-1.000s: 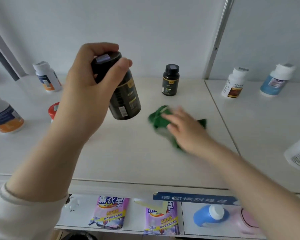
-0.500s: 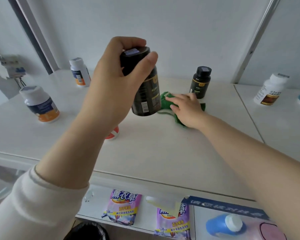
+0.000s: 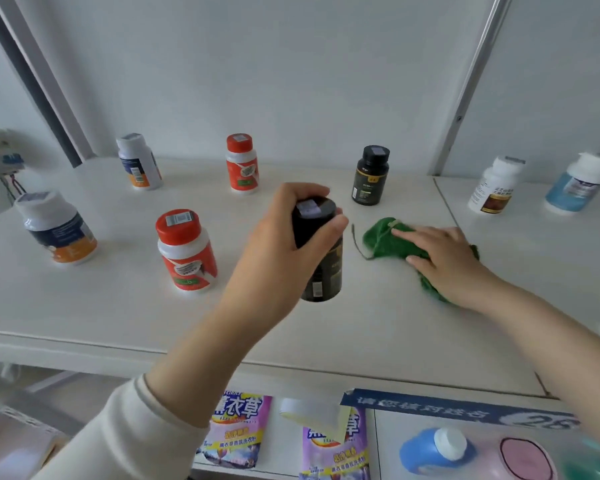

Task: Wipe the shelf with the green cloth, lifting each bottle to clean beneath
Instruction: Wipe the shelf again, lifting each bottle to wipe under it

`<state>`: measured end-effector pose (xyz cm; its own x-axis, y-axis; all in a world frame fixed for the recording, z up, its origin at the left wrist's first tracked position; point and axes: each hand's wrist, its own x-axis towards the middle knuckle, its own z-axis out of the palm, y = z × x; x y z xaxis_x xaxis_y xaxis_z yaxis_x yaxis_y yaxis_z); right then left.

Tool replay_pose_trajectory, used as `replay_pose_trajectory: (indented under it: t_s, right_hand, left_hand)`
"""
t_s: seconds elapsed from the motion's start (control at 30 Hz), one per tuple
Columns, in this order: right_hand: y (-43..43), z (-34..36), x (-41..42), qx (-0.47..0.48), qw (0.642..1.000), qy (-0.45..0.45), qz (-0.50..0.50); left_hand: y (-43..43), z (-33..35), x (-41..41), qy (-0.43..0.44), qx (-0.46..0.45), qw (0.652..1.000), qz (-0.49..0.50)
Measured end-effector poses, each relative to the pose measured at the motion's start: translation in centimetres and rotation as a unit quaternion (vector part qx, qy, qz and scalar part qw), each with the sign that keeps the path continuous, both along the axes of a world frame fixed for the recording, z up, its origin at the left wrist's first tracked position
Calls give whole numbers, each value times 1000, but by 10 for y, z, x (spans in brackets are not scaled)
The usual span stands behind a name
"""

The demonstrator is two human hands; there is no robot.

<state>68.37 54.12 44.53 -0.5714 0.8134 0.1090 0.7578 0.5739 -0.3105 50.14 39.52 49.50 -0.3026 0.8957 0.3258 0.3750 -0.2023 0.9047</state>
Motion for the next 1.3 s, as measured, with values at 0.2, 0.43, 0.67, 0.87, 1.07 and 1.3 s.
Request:
replay_pose_trajectory:
  t_s: [0.2,0.43,0.67,0.87,1.07,1.3]
  right_hand:
    - [-62,-19,11,50,995,30,81]
    - [-11,-16,19,50,997,9,-58]
    - [41,-14,-10,15,990,-45,-136]
    - [31,-23,5,29,993,-31,-107]
    - [124,-9,-32,1,970,-36,-240]
    - [142,-4,-77,5,999,-11,-30]
  left_hand:
    - [9,-22,19,2,-13,998,-57]
    - [13,-36,26,23,-23,995,-93]
    - [22,-20,14,47,23,991,-127]
    - [135,10,-5,151,-10,988,0]
    - [220,-7,3,222,-99,970,-10]
    - [218,42,-37,181,36,977,110]
